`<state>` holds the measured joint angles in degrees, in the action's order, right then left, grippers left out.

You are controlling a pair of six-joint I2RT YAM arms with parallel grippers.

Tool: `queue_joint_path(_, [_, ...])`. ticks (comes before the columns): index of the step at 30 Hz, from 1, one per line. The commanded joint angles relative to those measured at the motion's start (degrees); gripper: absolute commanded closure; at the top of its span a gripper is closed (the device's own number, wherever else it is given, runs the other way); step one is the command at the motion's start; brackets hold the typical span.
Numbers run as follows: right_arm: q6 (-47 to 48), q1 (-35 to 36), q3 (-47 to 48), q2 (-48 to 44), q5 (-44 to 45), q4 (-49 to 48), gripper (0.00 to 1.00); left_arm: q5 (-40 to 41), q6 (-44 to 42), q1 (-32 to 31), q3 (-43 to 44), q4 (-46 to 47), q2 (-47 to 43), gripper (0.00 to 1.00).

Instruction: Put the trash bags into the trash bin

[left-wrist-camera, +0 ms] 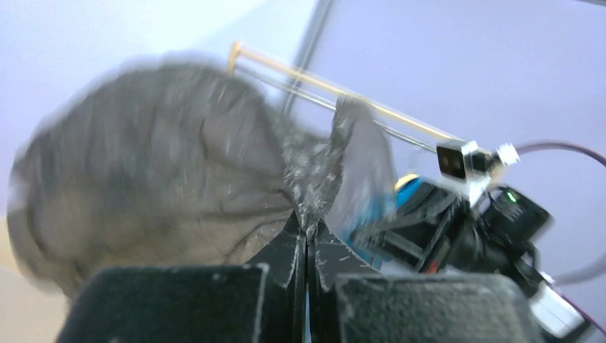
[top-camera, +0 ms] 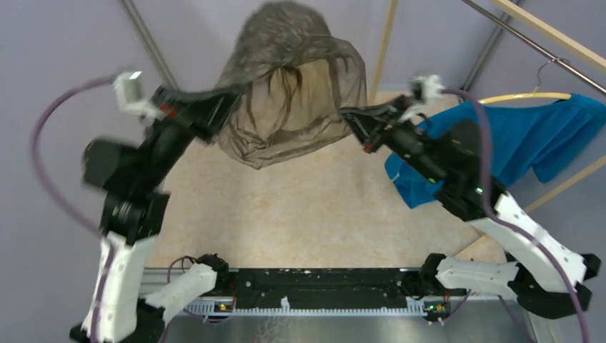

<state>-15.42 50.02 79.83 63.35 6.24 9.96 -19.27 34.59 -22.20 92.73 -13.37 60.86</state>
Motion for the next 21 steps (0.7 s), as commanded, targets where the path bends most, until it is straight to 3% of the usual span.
queue_joint_path(1, [7.5, 3.1, -4.0, -9.5, -3.4, -9.1, 1.0, -1.4, 0.3, -0.1, -16.3, 11.3, -16.9, 1.0])
queue_joint_path(6, [6.5, 3.1, -28.6, -14.0, -0.7, -18.3, 1.0, 12.0, 0.2, -0.1, -38.9, -1.0, -23.2, 1.0])
queue_joint_path(12, [-4.7, 3.1, -51.1, -15.6, -3.7, -16.7, 1.0, 3.6, 8.7, -0.1, -61.0, -7.1, -25.3, 1.0])
queue_joint_path(17, [-6.4, 3.1, -53.5, -22.4, -2.2, -9.4, 1.0, 1.0, 11.1, -0.1, -63.8, -7.0, -30.3, 1.0])
queue_joint_path(21, [-1.9, 3.1, -43.6, -24.9, 2.5, -3.5, 1.0, 2.6, 8.4, -0.1, -54.1, -7.1, -29.2, 1.0])
